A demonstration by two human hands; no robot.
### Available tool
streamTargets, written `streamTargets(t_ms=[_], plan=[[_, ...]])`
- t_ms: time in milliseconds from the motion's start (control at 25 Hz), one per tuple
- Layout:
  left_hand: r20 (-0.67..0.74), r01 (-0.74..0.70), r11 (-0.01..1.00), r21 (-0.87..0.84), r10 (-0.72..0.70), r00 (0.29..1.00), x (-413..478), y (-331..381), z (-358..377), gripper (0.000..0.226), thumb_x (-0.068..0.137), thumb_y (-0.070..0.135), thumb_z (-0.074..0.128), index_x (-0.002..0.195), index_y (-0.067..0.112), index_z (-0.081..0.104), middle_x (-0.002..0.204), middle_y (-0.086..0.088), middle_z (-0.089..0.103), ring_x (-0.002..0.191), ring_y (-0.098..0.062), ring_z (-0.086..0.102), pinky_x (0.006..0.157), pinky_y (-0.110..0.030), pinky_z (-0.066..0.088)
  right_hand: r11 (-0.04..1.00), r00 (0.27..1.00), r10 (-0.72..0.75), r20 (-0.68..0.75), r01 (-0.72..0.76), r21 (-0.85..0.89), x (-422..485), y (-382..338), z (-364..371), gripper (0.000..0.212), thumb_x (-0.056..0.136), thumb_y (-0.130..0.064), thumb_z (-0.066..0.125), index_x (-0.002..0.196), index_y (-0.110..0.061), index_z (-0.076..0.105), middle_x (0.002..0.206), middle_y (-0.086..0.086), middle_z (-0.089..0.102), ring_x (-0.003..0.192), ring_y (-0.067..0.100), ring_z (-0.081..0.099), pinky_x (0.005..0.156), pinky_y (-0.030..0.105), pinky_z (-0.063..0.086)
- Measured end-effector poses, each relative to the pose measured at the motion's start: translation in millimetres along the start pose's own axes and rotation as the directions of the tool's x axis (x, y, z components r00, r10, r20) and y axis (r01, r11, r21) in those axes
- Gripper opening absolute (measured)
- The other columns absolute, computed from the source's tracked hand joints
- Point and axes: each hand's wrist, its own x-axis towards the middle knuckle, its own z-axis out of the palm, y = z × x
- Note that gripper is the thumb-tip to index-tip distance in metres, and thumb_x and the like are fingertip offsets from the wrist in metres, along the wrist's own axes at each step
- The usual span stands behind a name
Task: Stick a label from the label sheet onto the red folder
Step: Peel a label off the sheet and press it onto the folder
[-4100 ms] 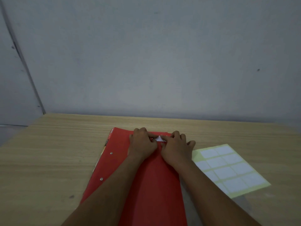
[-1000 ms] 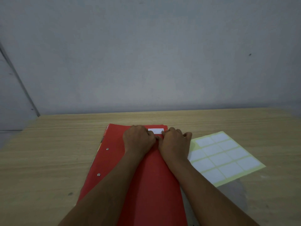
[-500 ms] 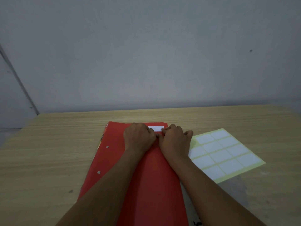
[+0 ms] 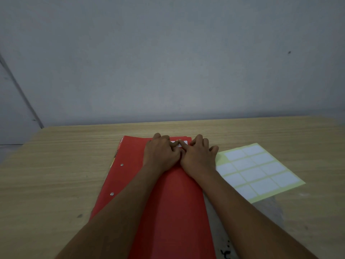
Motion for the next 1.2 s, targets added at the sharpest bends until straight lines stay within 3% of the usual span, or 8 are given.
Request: streamTargets(t_ms=[120, 200, 280, 400, 600, 760, 960, 1200], plan=[[-0.028, 0.082, 0.996, -0.044, -0.084, 0.996, -0.9, 0.7, -0.1, 0.034, 0.080, 0.045, 0.043, 0.063, 0.020, 0.058, 0.062, 0.006, 0.044, 0.086, -0.023, 0.053, 0.065, -0.033, 0.035, 1.000, 1.000, -0.007, -0.003, 0.007, -0.011, -0.7, -0.8, -0.4, 0.041, 0.101, -0.047, 0.031, 0.137, -0.047, 0.050, 0.124, 0.000, 0.041, 0.117, 0.021, 0.038, 0.094, 0.046, 0.024], [-0.089, 0.152, 0.988, -0.030, -0.154, 0.984, -3.9, 3.5, -1.8, 0.032, 0.082, 0.040, 0.051, 0.055, 0.023, 0.051, 0.059, 0.004, 0.047, 0.084, -0.026, 0.055, 0.067, -0.035, 0.036, 0.999, 0.999, 0.005, -0.034, -0.006, -0.036, -2.7, -2.7, -0.1, 0.043, 0.101, -0.045, 0.032, 0.137, -0.039, 0.054, 0.125, 0.000, 0.043, 0.116, 0.021, 0.039, 0.093, 0.046, 0.024], [-0.122, 0.217, 0.976, 0.014, -0.213, 0.969, -4.8, 3.9, -2.3, 0.032, 0.082, 0.037, 0.051, 0.062, 0.015, 0.062, 0.066, -0.003, 0.059, 0.084, -0.028, 0.056, 0.068, -0.037, 0.036, 0.998, 0.998, 0.019, -0.067, -0.023, -0.057, -3.8, -4.2, 0.1, 0.042, 0.099, -0.043, 0.036, 0.133, -0.030, 0.058, 0.123, 0.000, 0.046, 0.114, 0.021, 0.041, 0.090, 0.046, 0.024], [-0.119, 0.232, 0.971, 0.059, -0.224, 0.967, -5.3, 3.1, -2.1, 0.035, 0.080, 0.035, 0.049, 0.063, 0.011, 0.066, 0.062, -0.003, 0.058, 0.081, -0.026, 0.056, 0.065, -0.035, 0.034, 0.998, 0.995, 0.030, -0.097, -0.036, -0.058, -4.8, -4.3, -1.8, 0.038, 0.097, -0.042, 0.040, 0.118, -0.024, 0.066, 0.117, -0.002, 0.049, 0.110, 0.020, 0.045, 0.089, 0.044, 0.025], [-0.110, 0.153, 0.987, 0.047, -0.147, 0.983, -7.0, 3.9, -6.4, 0.029, 0.074, 0.031, 0.048, 0.050, 0.014, 0.046, 0.052, 0.002, 0.035, 0.064, -0.023, 0.048, 0.058, -0.032, 0.027, 0.999, 0.991, 0.015, -0.134, -0.020, -0.040, -5.8, -3.1, -3.7, 0.036, 0.097, -0.040, 0.042, 0.104, -0.024, 0.073, 0.110, -0.005, 0.059, 0.107, 0.018, 0.052, 0.095, 0.045, 0.024], [-0.113, 0.089, 0.996, 0.011, -0.087, 0.990, -8.4, 6.5, -9.0, 0.029, 0.072, 0.027, 0.053, 0.048, 0.014, 0.044, 0.054, -0.004, 0.040, 0.056, -0.023, 0.047, 0.054, -0.031, 0.026, 0.999, 0.988, 0.025, -0.155, -0.029, -0.026, -4.8, -3.2, -2.2, 0.039, 0.099, -0.043, 0.041, 0.096, -0.023, 0.074, 0.104, -0.004, 0.062, 0.102, 0.018, 0.054, 0.097, 0.045, 0.022], [-0.068, 0.023, 1.000, 0.019, -0.022, 0.997, -5.7, 5.5, -5.8, 0.029, 0.075, 0.031, 0.052, 0.051, 0.016, 0.046, 0.059, -0.006, 0.052, 0.066, -0.023, 0.053, 0.054, -0.031, 0.026, 1.000, 0.992, -0.011, -0.125, 0.009, -0.014, -4.0, 1.1, -0.9, 0.050, 0.101, -0.051, 0.034, 0.093, -0.027, 0.076, 0.105, -0.008, 0.057, 0.103, 0.015, 0.050, 0.096, 0.044, 0.023], [-0.102, 0.311, 0.946, 0.086, -0.303, 0.948, -6.2, 4.6, -6.8, 0.033, 0.081, 0.034, 0.049, 0.066, 0.012, 0.068, 0.071, -0.008, 0.066, 0.077, -0.028, 0.062, 0.064, -0.034, 0.040, 0.998, 0.977, 0.049, -0.206, -0.057, -0.036, -9.3, -4.2, -5.7, 0.035, 0.094, -0.044, 0.046, 0.098, -0.026, 0.075, 0.104, -0.008, 0.068, 0.100, 0.016, 0.057, 0.094, 0.044, 0.026]])
